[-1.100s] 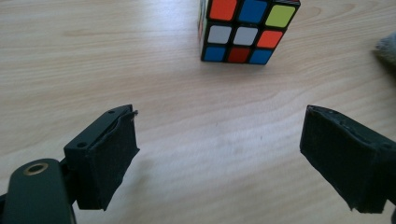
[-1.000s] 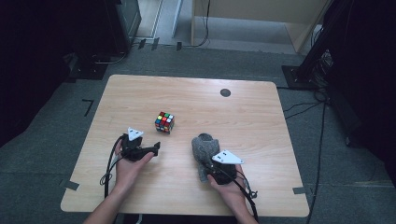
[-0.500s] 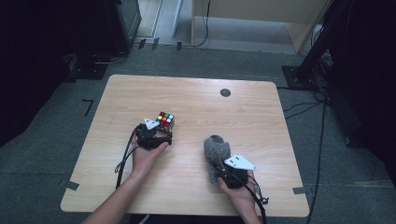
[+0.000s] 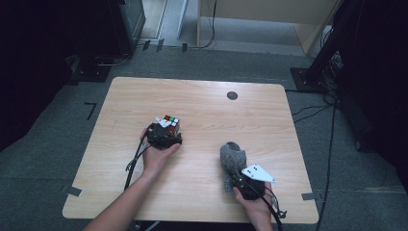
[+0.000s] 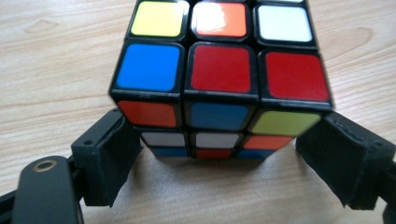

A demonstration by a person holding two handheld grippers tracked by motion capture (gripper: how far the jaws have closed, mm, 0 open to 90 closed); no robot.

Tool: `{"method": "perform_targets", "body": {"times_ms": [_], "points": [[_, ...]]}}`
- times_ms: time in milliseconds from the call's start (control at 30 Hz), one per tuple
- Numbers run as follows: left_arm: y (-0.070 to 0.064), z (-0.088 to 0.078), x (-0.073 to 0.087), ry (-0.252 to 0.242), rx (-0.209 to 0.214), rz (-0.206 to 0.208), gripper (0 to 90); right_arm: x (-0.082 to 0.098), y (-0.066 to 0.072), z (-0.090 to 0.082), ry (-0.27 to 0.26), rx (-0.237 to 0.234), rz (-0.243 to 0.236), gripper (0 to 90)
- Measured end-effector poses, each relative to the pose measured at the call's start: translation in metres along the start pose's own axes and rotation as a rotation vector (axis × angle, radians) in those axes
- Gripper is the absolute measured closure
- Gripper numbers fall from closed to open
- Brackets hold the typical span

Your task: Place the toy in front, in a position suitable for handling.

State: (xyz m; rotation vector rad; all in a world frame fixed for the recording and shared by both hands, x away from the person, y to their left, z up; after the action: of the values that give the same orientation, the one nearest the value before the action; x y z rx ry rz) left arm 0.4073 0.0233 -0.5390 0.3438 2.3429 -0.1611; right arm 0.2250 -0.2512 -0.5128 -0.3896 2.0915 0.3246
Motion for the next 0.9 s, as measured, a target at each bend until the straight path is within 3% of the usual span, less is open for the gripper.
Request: {"method": "perform_targets", "body": {"times_ms": [100, 233, 433, 567, 600, 667, 700, 733, 800, 833, 900], "points": [[0.000, 0.002, -0.003, -0.010, -0.014, -0.017, 16.9, 0.001, -0.002, -0.001, 0.000, 0.005, 0.010, 73.1], [0.001, 0.003, -0.005, -0.036, -0.008, -0.040, 32.2, 0.001, -0.002, -0.002, -0.002, 0.007, 0.009, 72.9], [0.001, 0.000, -0.004, -0.040, 0.030, -0.029, 34.0, 0.000, -0.005, -0.002, -0.005, 0.006, 0.016, 72.9], [-0.004, -0.007, -0.001, -0.068, 0.089, 0.019, 34.1, -0.003, -0.007, -0.002, -0.013, 0.004, 0.018, 72.9], [-0.007, -0.014, 0.001, -0.093, 0.146, 0.045, 34.2, -0.004, -0.007, -0.002, -0.015, 0.003, 0.017, 72.9], [-0.013, -0.020, 0.004, -0.098, 0.197, 0.080, 34.2, -0.005, -0.007, -0.003, -0.019, 0.001, 0.013, 72.9], [-0.013, -0.020, 0.004, -0.098, 0.197, 0.080, 34.2, -0.005, -0.007, -0.003, -0.019, 0.001, 0.013, 72.9], [-0.017, -0.023, 0.006, -0.098, 0.218, 0.105, 34.2, -0.006, -0.008, -0.003, -0.022, -0.001, 0.014, 72.9], [-0.028, -0.035, 0.013, -0.111, 0.246, 0.191, 34.2, -0.010, -0.008, -0.003, -0.032, -0.007, 0.009, 72.9], [-0.031, -0.040, 0.015, -0.116, 0.254, 0.213, 34.2, -0.011, -0.008, -0.002, -0.038, -0.012, 0.010, 72.9], [-0.034, -0.045, 0.017, -0.120, 0.258, 0.228, 34.2, -0.013, -0.008, -0.002, -0.043, -0.016, 0.008, 72.9]]}}
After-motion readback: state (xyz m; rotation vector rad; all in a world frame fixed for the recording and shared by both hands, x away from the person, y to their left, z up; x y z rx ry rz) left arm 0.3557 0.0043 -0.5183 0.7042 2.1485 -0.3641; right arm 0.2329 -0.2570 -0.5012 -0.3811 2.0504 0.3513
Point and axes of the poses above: each handheld gripper's, and its own axes: z roughly forward along the jaws, x roughly out of its underside, y roughly to its left, the point moved 3 cm from there along z, roughly forward along the jaws, and after that the axes turned 2 degrees about -z, right-handed, at the moved point
